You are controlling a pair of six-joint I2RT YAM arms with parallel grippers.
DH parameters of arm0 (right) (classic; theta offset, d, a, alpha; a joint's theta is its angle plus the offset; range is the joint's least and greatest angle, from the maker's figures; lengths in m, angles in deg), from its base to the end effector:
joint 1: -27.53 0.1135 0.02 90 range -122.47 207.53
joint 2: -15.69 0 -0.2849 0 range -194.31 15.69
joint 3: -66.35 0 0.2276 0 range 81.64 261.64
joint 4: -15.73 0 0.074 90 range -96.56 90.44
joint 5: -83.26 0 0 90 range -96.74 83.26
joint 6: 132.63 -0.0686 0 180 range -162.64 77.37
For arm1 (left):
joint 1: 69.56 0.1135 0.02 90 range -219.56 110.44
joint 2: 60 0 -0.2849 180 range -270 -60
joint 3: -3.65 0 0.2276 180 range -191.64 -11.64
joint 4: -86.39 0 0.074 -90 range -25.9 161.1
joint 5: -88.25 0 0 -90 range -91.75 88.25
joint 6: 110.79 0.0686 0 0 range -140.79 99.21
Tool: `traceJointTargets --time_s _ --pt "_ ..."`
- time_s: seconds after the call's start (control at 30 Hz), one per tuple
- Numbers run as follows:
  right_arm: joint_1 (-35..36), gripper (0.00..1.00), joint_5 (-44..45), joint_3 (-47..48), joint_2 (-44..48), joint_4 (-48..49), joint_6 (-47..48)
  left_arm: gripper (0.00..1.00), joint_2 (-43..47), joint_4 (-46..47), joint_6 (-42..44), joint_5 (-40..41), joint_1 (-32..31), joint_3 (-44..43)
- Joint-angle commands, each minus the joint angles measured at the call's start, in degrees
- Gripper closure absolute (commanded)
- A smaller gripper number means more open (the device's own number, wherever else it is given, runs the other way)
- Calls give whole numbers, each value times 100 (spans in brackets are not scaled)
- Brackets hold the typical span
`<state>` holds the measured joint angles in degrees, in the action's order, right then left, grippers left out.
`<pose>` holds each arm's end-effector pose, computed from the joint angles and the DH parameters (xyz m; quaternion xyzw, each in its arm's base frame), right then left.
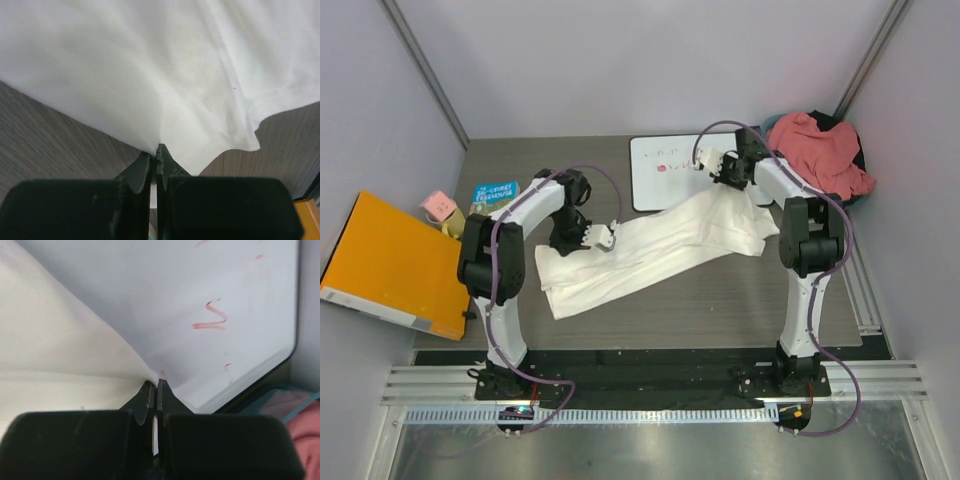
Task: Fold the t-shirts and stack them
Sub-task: Rotate the tshirt 90 degrees
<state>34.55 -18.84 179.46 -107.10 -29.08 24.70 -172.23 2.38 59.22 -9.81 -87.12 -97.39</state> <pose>0.4752 0.0730 0.1999 -0.5979 0.7352 -0.0655 0.3126 0.3195 -0.1112 0.1917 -0.7475 -0.6590 0.0835 0.0023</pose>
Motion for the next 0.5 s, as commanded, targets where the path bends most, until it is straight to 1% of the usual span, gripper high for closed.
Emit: traceJointTargets --time_s 0.0,0.1,0.27,0.33,0.37,0.4,0.43,0.47 --pt "351 99 32 623 -219 1183 -123 100 289 -826 234 -433 -475 50" --pt "588 99 32 1010 -702 1903 -124 100 132 -949 243 -706 -827 24" --pt "870 99 -38 2231 -1958 2564 -396 100 -317 -1125 314 -952 -1319 -20" --pt "1011 99 -82 2626 -2275 3212 -396 100 -483 -1195 392 -1040 -1442 -3" --pt "1055 99 -74 2767 -2642 3442 -370 100 -519 -1265 428 -1066 -1530 -3" --pt "1107 99 -47 2934 -2820 3801 -326 100 -555 -1318 445 -1128 -1574 15" --pt "1204 99 -30 3406 -3048 3900 -282 100 -581 -1362 480 -1154 -1601 24" --pt "1239 99 -29 3671 -3407 3971 -299 100 -633 -1415 576 -1198 -1636 41"
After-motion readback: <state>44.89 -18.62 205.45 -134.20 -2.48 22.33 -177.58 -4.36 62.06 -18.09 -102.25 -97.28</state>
